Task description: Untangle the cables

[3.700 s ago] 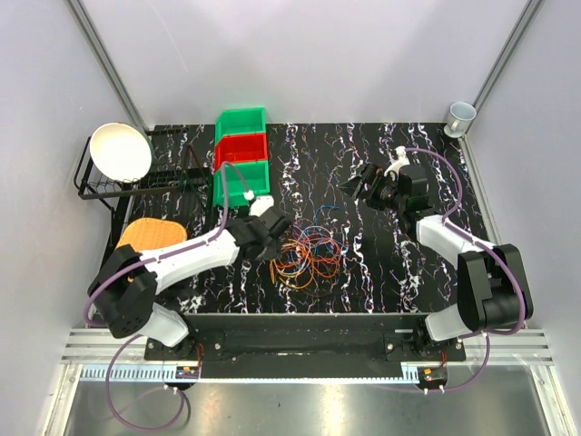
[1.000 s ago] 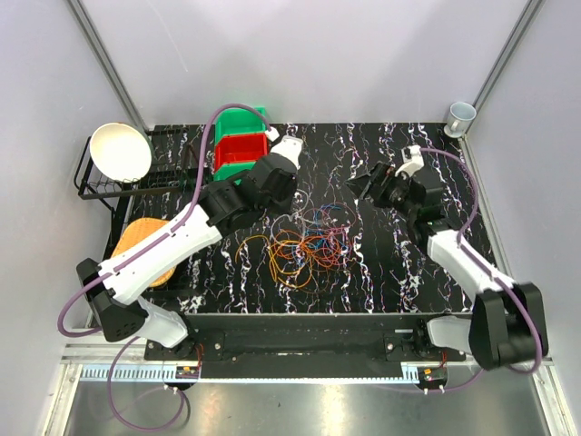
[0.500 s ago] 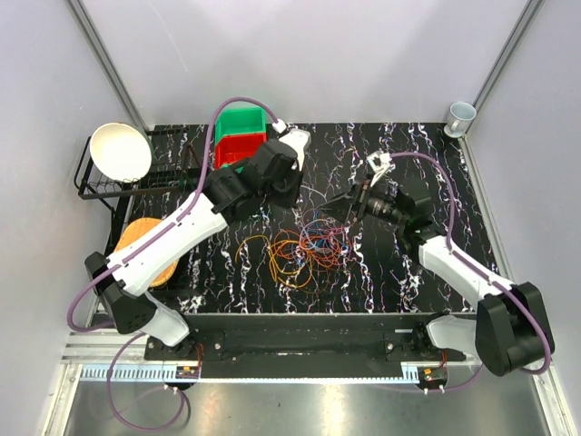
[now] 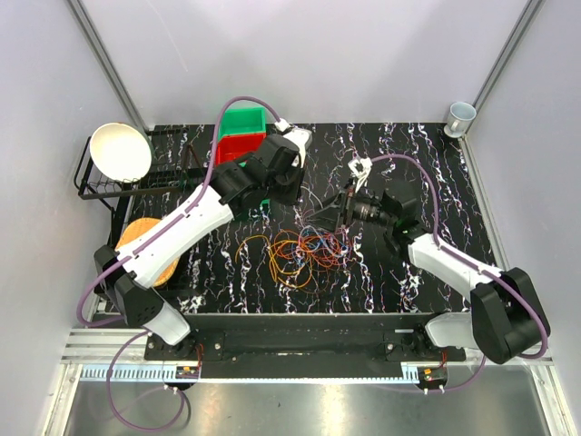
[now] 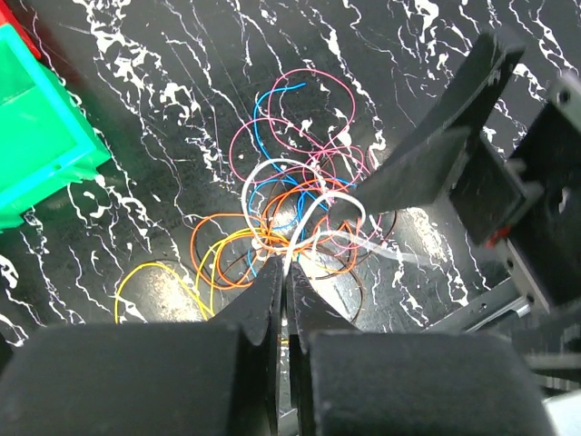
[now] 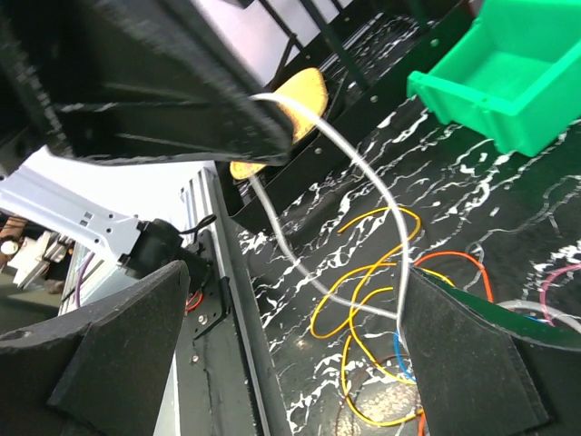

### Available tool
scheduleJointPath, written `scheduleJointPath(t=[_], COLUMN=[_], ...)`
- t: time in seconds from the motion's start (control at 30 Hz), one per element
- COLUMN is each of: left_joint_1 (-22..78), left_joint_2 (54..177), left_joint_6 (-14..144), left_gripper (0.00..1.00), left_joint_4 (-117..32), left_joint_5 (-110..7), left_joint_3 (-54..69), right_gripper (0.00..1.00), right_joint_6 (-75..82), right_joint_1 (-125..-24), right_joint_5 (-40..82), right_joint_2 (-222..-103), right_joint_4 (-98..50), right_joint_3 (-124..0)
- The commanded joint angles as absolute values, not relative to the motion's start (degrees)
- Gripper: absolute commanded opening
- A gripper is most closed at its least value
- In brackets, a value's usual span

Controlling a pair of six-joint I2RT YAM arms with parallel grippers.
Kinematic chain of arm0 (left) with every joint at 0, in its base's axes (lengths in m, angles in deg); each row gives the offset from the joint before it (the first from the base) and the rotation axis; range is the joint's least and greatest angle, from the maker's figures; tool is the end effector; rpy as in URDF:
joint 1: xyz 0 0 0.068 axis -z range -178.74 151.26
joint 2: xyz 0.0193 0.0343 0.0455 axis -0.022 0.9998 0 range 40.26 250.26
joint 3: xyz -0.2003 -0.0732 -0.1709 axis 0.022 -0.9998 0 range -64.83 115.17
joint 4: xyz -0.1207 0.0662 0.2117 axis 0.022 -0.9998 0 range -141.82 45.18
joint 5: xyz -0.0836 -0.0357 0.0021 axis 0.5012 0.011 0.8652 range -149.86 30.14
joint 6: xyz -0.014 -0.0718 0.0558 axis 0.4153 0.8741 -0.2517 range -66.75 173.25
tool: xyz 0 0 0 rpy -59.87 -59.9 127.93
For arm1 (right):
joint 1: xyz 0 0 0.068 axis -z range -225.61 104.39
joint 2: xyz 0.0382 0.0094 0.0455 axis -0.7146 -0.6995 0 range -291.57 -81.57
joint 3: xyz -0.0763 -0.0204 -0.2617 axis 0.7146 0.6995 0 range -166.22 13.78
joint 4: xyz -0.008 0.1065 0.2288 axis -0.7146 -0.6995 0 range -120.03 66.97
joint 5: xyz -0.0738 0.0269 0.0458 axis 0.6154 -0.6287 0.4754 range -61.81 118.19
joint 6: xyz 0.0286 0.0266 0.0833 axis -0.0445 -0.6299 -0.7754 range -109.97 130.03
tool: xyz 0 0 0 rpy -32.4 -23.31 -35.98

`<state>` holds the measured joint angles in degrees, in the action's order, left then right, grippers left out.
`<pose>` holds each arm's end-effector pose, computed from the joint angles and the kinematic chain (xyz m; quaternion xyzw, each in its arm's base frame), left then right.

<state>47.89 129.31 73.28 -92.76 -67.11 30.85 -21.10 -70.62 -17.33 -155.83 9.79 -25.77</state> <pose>0.2547 -0.2544 0.3617 0.1838 0.8909 -0.1780 0.3754 0.2540 0.1835 0.2792 -0.2332 0.6761 0.5471 0.4350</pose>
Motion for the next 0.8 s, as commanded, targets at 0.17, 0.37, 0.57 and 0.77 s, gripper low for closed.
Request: scheduleJointPath(t=[0.17,0.37,0.57,0.77], left_joint_1=[44.59,42.57,40.99,39.58], left_joint_2=[130.43,130.61,130.61,130.61], left_joint_6=[78.29,80.49,83.04,85.06], left_gripper=[0.00,0.00,0.00,0.00], left_joint_4=[-90.96,-89.73,-89.56,-89.47], left_joint_5=[-62.94,-58.64,-56.52,-54.76], left_joint_3=[34.66,34.40,34.48,34.48], right_gripper=[1.00,1.00,0.98,0.90], right_joint_6=[-19.15,-18.36,-14.67,-12.03], right_joint_1=[-74.35,-76.37,-80.05,-82.08], right_joint_5=[-13.12,-8.20,0.84,9.19], right_joint_2=[-156.54,-157.24,-157.41,-158.12], right_joint_4=[12.39,12.39,10.54,9.31], right_joint_3=[-27.61,-27.09,-26.47,-26.56])
